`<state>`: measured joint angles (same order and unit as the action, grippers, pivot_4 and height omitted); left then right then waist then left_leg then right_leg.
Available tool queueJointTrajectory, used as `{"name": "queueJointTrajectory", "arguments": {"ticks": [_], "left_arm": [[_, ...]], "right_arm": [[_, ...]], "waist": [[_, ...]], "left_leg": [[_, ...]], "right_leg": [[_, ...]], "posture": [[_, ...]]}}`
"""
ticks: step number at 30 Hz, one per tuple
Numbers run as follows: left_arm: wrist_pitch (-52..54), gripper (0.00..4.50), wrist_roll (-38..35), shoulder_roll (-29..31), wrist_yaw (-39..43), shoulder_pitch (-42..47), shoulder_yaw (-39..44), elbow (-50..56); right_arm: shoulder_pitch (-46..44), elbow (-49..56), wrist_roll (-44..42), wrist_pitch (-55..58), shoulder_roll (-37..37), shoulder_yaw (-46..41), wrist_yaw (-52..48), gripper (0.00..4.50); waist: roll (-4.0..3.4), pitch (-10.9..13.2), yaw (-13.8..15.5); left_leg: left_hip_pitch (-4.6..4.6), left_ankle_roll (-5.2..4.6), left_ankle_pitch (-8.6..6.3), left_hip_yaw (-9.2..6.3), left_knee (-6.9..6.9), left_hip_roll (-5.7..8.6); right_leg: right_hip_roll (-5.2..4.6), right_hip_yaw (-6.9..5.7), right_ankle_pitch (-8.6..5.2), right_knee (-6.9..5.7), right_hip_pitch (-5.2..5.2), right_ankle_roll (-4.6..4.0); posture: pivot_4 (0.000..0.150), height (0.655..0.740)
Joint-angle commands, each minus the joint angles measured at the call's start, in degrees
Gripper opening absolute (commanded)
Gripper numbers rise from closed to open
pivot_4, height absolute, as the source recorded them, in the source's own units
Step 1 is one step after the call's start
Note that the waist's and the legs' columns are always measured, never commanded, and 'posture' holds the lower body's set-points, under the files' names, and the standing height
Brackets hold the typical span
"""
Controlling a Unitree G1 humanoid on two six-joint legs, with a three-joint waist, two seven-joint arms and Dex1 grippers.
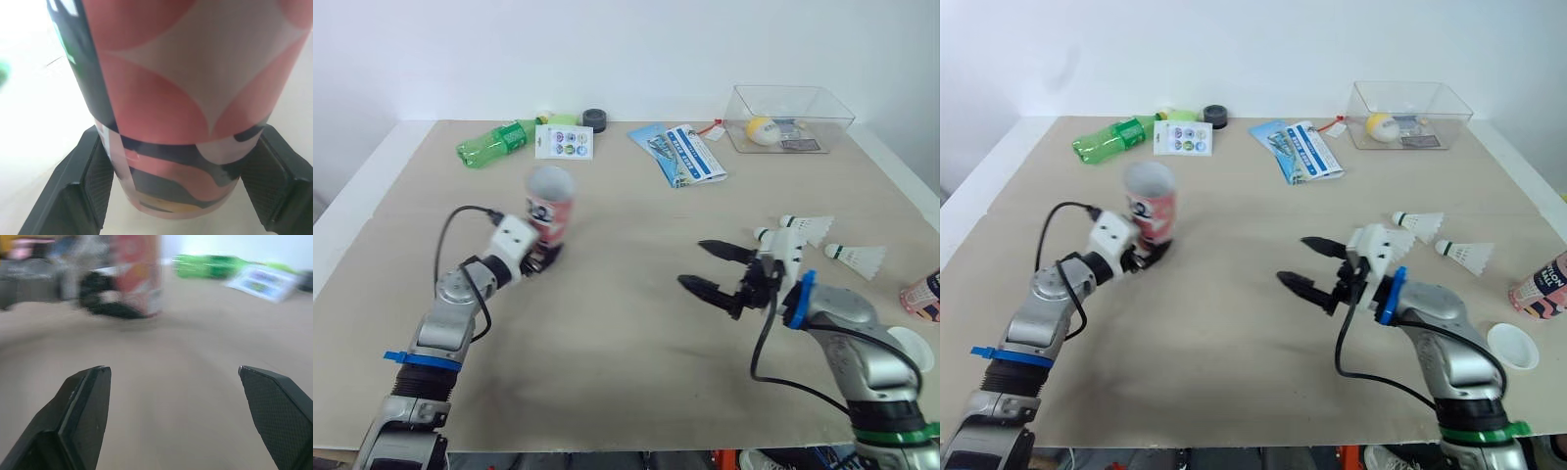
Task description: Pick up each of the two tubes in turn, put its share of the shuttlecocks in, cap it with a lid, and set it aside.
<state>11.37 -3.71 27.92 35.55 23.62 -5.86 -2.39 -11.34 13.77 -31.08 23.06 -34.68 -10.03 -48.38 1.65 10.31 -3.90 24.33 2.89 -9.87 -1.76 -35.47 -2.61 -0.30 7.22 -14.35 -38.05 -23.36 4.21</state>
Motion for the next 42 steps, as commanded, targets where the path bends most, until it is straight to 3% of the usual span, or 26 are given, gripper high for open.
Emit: {"name": "queueJointTrajectory", "arguments": {"ticks": [1,5,9,17,21,24,32,42], "left_arm": [[4.84,3.31,2.15,1.71,4.13,2.91,-4.63,5.43],[6.93,3.31,7.91,3.61,8.72,9.1,-11.67,3.96],[8.41,3.31,10.32,1.78,11.34,13.82,-16.07,1.54],[0.37,3.31,11.45,-0.14,21.99,19.51,-22.31,-4.8],[2.6,3.31,0.68,-1.81,34.01,20.67,-18.94,-5.79],[-0.47,3.31,0.33,-1.32,39.44,22.09,-19.28,-10.37],[-6.87,3.31,1.78,-4.78,41.81,25.86,-19.31,-20.17],[-7.95,3.31,3.09,-8.28,41.49,27.19,-19.2,-20.21]], "right_arm": [[0.37,3.82,-1.57,3.17,0.32,-6.02,7.69,4.5],[1.74,4.33,1.13,3.94,1.06,-9.46,15.17,4.5],[2.99,4.39,2.73,4.61,0.81,-10.72,18.86,4.5],[3.97,2.67,1.78,8.73,0.39,-12.83,21.82,4.5],[4.64,1.98,2.27,8.85,0.28,-12.8,21.55,4.5],[4.88,1.34,2.6,9.49,0.12,-12.62,21.55,4.5],[3.06,-3.58,5.05,9.3,-0.42,-13.1,23.67,4.5],[-4.74,-15.35,8.27,6.25,-0.33,-10.5,22.72,4.5]], "waist": [[0.0,0.0,-0.01],[0.02,0.01,-0.18],[0.01,0.01,-0.33],[-0.05,-0.02,0.5],[-0.06,-0.02,0.78],[-0.05,-0.01,0.89],[-0.06,-0.02,1.02],[-0.07,-0.02,1.15]], "left_leg": [[0.0,0.0,0.0,-0.01,-0.01,0.0],[-0.03,-0.03,0.02,-0.05,-0.02,-0.01],[-0.02,-0.03,0.02,0.01,-0.02,0.01],[0.0,-0.08,-0.03,-0.03,0.04,0.06],[0.0,-0.12,-0.06,-0.01,0.06,0.07],[0.04,-0.16,-0.09,-0.02,0.05,0.06],[0.01,-0.17,-0.09,-0.02,-0.02,0.06],[0.09,-0.17,-0.08,-0.02,-0.1,0.09]], "right_leg": [[0.0,-0.01,0.0,0.0,0.0,0.0],[0.06,-0.02,-0.05,-0.02,-0.02,-0.23],[0.03,0.04,-0.05,0.0,0.0,-0.14],[-0.03,-0.01,-0.13,0.01,0.02,0.02],[-0.04,-0.01,-0.17,0.01,0.01,0.0],[-0.04,-0.03,-0.21,0.01,-0.02,-0.01],[-0.02,-0.01,-0.15,0.0,0.02,0.0],[-0.03,0.01,-0.11,0.0,0.0,0.08]], "posture": [[0.15,0.74],[0.15,0.74],[0.15,0.74],[0.15,0.74],[0.15,0.74],[0.15,0.74],[0.15,0.74],[0.15,0.74]]}}
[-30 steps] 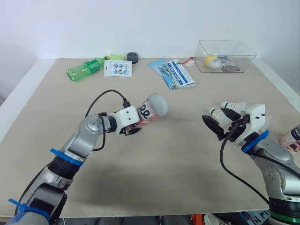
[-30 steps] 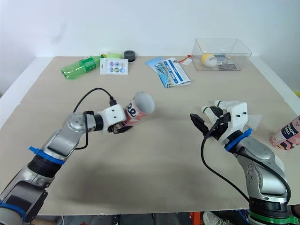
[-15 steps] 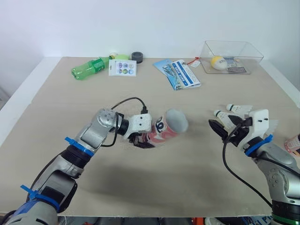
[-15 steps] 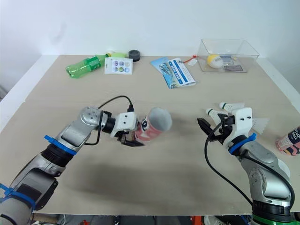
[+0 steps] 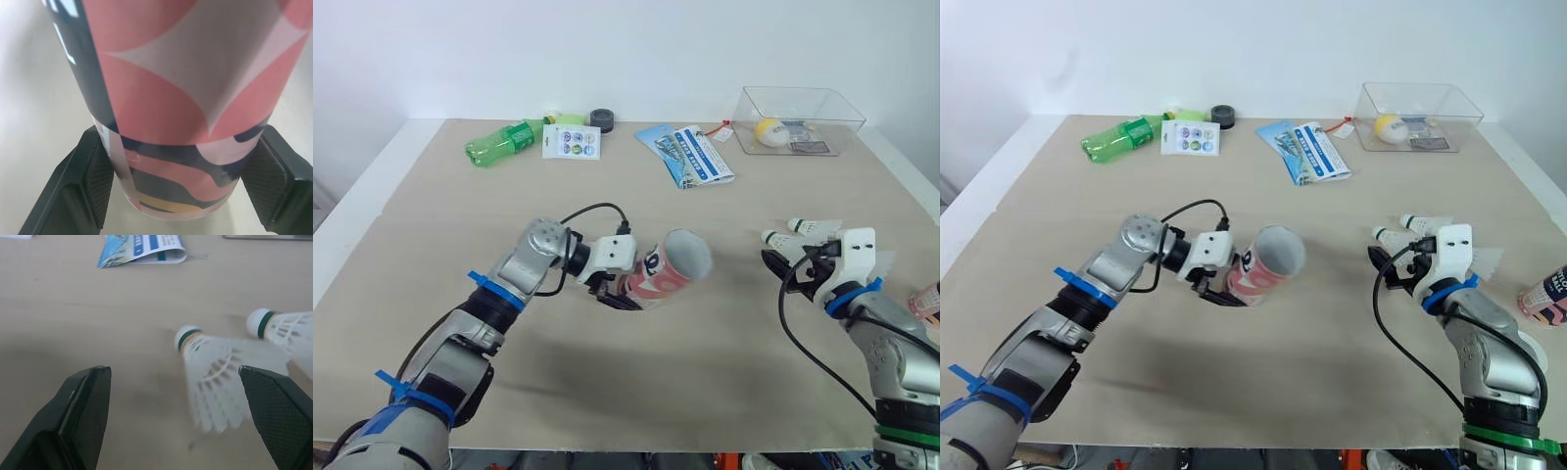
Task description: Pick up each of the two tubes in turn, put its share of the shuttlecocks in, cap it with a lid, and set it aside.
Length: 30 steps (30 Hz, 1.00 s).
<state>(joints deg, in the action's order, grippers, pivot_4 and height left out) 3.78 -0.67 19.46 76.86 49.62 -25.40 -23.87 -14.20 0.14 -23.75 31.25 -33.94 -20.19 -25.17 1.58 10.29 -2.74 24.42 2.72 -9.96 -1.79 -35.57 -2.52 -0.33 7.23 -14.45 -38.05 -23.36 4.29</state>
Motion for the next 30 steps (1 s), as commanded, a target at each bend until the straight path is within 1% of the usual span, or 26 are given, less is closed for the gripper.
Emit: {"name": "queueJointTrajectory", "arguments": {"ticks": [1,4,12,14,15,20,22,23,27,30], "left_arm": [[-0.26,3.31,0.15,0.11,0.25,1.18,0.39,1.54],[0.16,3.31,0.27,0.04,0.07,1.11,0.61,2.2],[0.73,3.31,0.24,-0.13,-0.34,1.51,1.03,1.85],[0.47,3.28,0.48,-0.29,-0.59,1.76,0.98,1.49],[0.37,3.28,0.59,-0.39,-0.72,1.88,0.97,1.3],[0.47,3.28,0.65,-0.83,-0.88,2.85,1.28,-0.16],[0.76,3.28,0.48,-0.83,-0.62,3.26,1.35,-0.53],[1.35,3.28,0.18,-0.87,-0.39,3.45,1.48,-0.61],[3.45,3.28,-0.43,-0.75,0.82,4.42,1.81,-1.61],[3.05,3.28,0.62,-0.42,0.58,5.6,1.73,-3.94]], "right_arm": [[-2.83,-3.04,1.3,-2.34,-1.07,-0.06,-0.6,4.5],[-4.68,-5.69,2.4,-2.69,-1.19,0.57,-0.8,4.5],[-6.76,-8.54,3.33,-3.03,-1.36,1.59,-2.48,4.5],[-7.39,-9.35,3.75,-3.44,-1.15,1.86,-2.51,3.96],[-7.64,-9.64,3.83,-3.52,-1.05,1.92,-2.56,3.62],[-8.38,-10.33,4.61,-4.55,-0.96,2.11,-2.94,1.28],[-8.43,-10.35,4.91,-5.0,-1.04,2.22,-3.23,0.22],[-8.44,-10.28,5.03,-5.25,-1.01,2.21,-3.29,0.05],[-8.07,-8.42,7.04,-8.36,-2.12,3.27,-4.43,0.05],[-7.75,-5.02,7.9,-11.76,-4.15,3.85,-7.05,0.05]], "waist": [[0.0,0.0,-0.01],[-0.03,0.0,-0.08],[-0.03,0.0,-0.08],[-0.03,0.0,-0.08],[-0.03,0.0,-0.08],[-0.03,0.0,-0.08],[-0.04,0.0,-0.08],[-0.04,0.0,-0.08],[-0.04,0.0,-0.11],[-0.09,0.03,-0.12]], "left_leg": [[0.0,0.0,0.0,-0.01,0.02,-0.01],[-0.02,-0.01,0.0,-0.02,0.06,-0.02],[-0.02,-0.01,0.0,-0.02,0.04,-0.01],[-0.02,-0.01,0.0,-0.02,0.04,-0.02],[-0.02,-0.01,0.0,-0.02,0.04,-0.02],[-0.02,-0.01,0.0,-0.02,0.04,-0.02],[-0.02,-0.01,0.0,-0.02,0.04,-0.01],[-0.02,-0.01,0.0,-0.02,0.04,-0.01],[-0.02,-0.01,0.0,-0.02,0.04,-0.02],[-0.02,-0.01,0.0,-0.02,0.04,-0.01]], "right_leg": [[0.02,-0.01,-0.01,0.0,0.0,-0.02],[0.04,-0.01,-0.02,-0.01,-0.01,-0.03],[0.03,-0.01,-0.01,-0.01,0.0,-0.02],[0.03,-0.01,-0.01,-0.01,0.0,-0.03],[0.03,0.0,-0.01,-0.01,-0.01,-0.02],[0.03,-0.01,-0.01,-0.01,0.0,-0.02],[0.03,-0.01,-0.01,-0.01,-0.01,-0.02],[0.03,-0.01,-0.01,-0.01,-0.01,-0.02],[0.04,-0.01,-0.01,-0.02,-0.01,-0.02],[0.04,-0.01,-0.01,-0.02,-0.01,-0.02]], "posture": [[0.15,0.74],[0.15,0.74],[0.15,0.74],[0.15,0.74],[0.15,0.74],[0.15,0.74],[0.15,0.74],[0.15,0.74],[0.15,0.74],[0.15,0.74]]}}
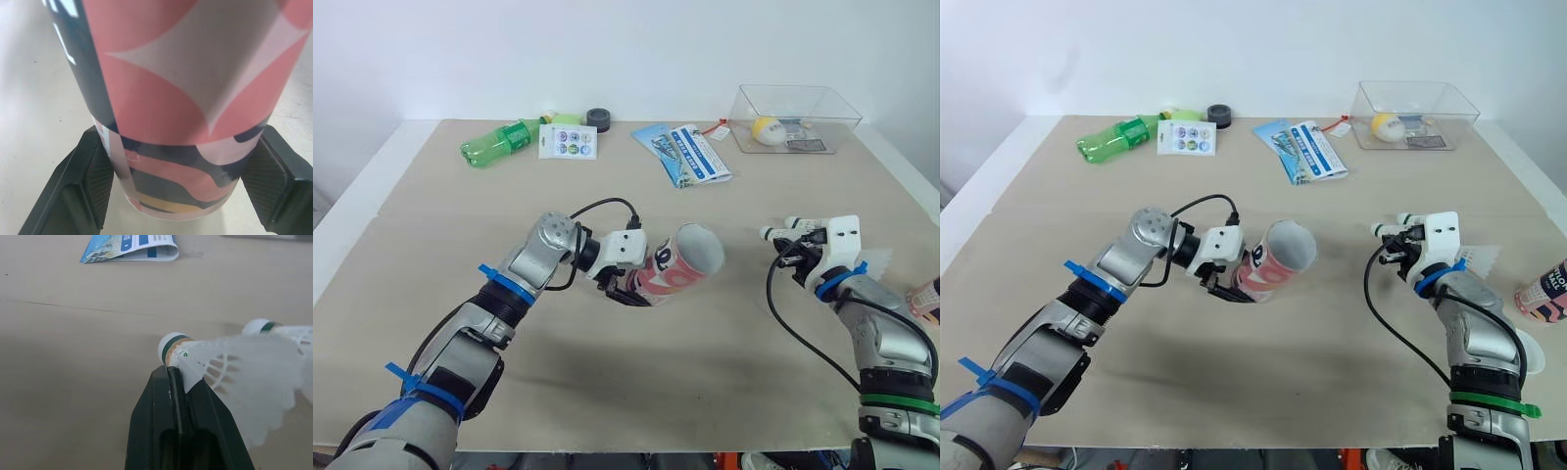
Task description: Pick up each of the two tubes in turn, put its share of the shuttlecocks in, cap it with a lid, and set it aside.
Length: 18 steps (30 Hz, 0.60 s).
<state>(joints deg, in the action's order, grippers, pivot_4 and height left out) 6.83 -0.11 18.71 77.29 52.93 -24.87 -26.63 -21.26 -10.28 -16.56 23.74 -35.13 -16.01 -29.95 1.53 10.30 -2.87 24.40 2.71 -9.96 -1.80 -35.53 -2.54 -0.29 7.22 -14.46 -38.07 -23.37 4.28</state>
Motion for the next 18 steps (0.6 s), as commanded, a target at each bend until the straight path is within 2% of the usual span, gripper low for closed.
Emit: {"name": "queueJointTrajectory", "arguments": {"ticks": [1,4,6,10,13,18], "left_arm": [[-0.3,3.28,0.48,0.43,-0.03,2.63,1.09,-1.85],[-0.13,3.28,0.86,0.58,0.15,3.27,0.91,-2.97],[1.61,3.28,0.9,0.83,0.76,3.75,0.82,-3.19],[2.96,3.28,1.17,1.2,1.25,4.1,0.84,-3.55],[3.78,3.28,1.29,1.33,1.78,4.3,0.67,-3.96],[3.11,3.28,2.33,1.08,0.58,4.56,0.68,-4.94]], "right_arm": [[-0.45,6.61,1.52,-6.2,-4.28,0.15,-3.6,0.05],[0.06,10.01,3.15,-14.03,-8.66,1.51,-9.65,0.05],[-1.04,13.85,1.7,-24.5,-13.87,1.54,-19.37,0.05],[-2.22,16.19,2.29,-35.69,-21.03,3.89,-30.48,0.05],[-4.9,18.97,0.98,-38.26,-24.19,7.26,-36.58,0.05],[-10.89,20.91,-0.19,-37.92,-24.34,11.35,-40.57,0.05]], "waist": [[-0.07,0.03,0.0],[-0.08,0.04,0.0],[-0.12,0.06,-0.06],[-0.11,0.07,-0.19],[-0.11,0.07,-0.38],[-0.11,0.07,-0.78]], "left_leg": [[0.0,0.0,0.0,0.0,0.0,0.0],[0.01,0.0,0.0,0.0,0.01,0.01],[0.01,0.0,0.0,0.01,0.01,0.01],[-0.03,-0.01,-0.01,0.0,0.03,0.0],[-0.07,0.0,-0.01,0.01,0.0,-0.01],[-0.08,0.01,0.0,0.01,-0.05,-0.02]], "right_leg": [[0.0,0.0,0.0,0.0,-0.01,0.0],[0.0,-0.01,-0.02,0.0,-0.01,0.02],[0.0,0.0,-0.03,0.01,-0.01,0.03],[0.01,0.0,-0.04,0.0,0.01,0.04],[0.02,-0.01,-0.02,0.0,0.04,0.02],[0.01,0.01,0.01,-0.04,0.04,0.0]], "posture": [[0.15,0.74],[0.15,0.74],[0.15,0.74],[0.15,0.74],[0.15,0.74],[0.15,0.74]]}}
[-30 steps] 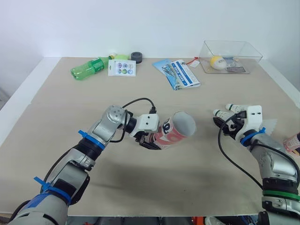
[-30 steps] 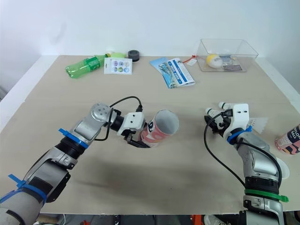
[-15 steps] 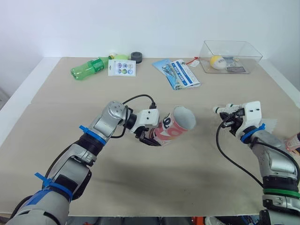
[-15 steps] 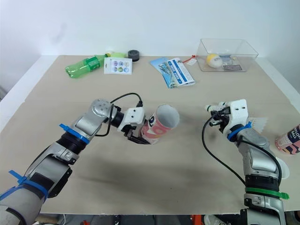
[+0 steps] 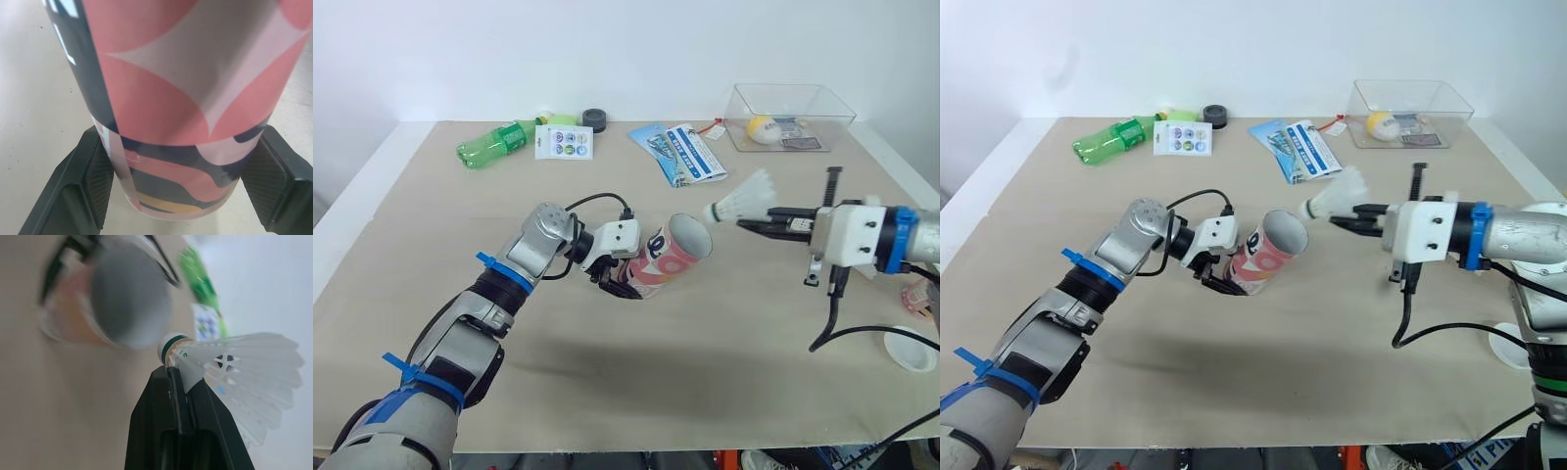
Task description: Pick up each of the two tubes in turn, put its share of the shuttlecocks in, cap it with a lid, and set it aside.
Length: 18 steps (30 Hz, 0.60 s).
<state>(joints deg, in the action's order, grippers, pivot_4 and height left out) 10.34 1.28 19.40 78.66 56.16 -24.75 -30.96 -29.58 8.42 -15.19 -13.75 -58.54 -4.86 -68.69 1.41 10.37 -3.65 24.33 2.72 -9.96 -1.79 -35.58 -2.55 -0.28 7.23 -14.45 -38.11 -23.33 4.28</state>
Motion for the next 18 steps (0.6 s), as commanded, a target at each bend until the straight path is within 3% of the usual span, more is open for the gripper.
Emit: {"name": "queueJointTrajectory", "arguments": {"ticks": [1,11,12,13,18], "left_arm": [[-0.43,3.28,0.96,0.28,-0.91,1.33,0.59,-0.57],[-0.33,3.28,0.73,-0.32,-1.69,1.41,0.88,-0.2],[-0.19,3.28,0.73,-0.29,-1.69,1.31,0.9,0.04],[-0.08,3.28,0.75,-0.25,-1.69,1.22,0.93,0.23],[0.53,3.28,0.83,0.2,-1.66,0.73,1.03,1.14]], "right_arm": [[-3.47,2.1,-1.21,-0.68,-0.36,0.91,-1.89,0.05],[-8.53,-2.44,2.03,-5.32,2.23,7.09,-5.62,0.05],[-9.1,-2.62,1.94,-5.14,2.41,7.44,-5.91,0.69],[-9.52,-2.71,1.82,-4.92,2.62,7.59,-6.08,0.99],[-9.57,-1.42,-3.1,1.26,2.95,4.85,-4.77,3.42]], "waist": [[0.01,0.0,0.0],[0.01,0.01,0.02],[0.0,0.0,0.03],[0.0,0.0,0.03],[0.01,0.0,0.05]], "left_leg": [[0.01,0.0,0.0,-0.02,0.0,0.0],[0.02,0.0,0.0,-0.01,-0.01,0.01],[0.02,0.0,0.0,-0.01,-0.02,0.01],[0.02,0.0,0.0,-0.01,-0.02,0.01],[0.02,0.0,0.0,-0.02,-0.01,0.0]], "right_leg": [[0.0,-0.02,0.0,0.0,0.0,0.0],[-0.02,-0.01,-0.01,0.0,0.0,-0.01],[-0.02,-0.01,0.0,-0.01,0.0,-0.01],[-0.02,-0.01,0.0,-0.01,-0.01,-0.02],[-0.02,-0.02,0.0,-0.03,0.0,-0.03]], "posture": [[0.15,0.74],[0.15,0.74],[0.15,0.74],[0.15,0.74],[0.15,0.74]]}}
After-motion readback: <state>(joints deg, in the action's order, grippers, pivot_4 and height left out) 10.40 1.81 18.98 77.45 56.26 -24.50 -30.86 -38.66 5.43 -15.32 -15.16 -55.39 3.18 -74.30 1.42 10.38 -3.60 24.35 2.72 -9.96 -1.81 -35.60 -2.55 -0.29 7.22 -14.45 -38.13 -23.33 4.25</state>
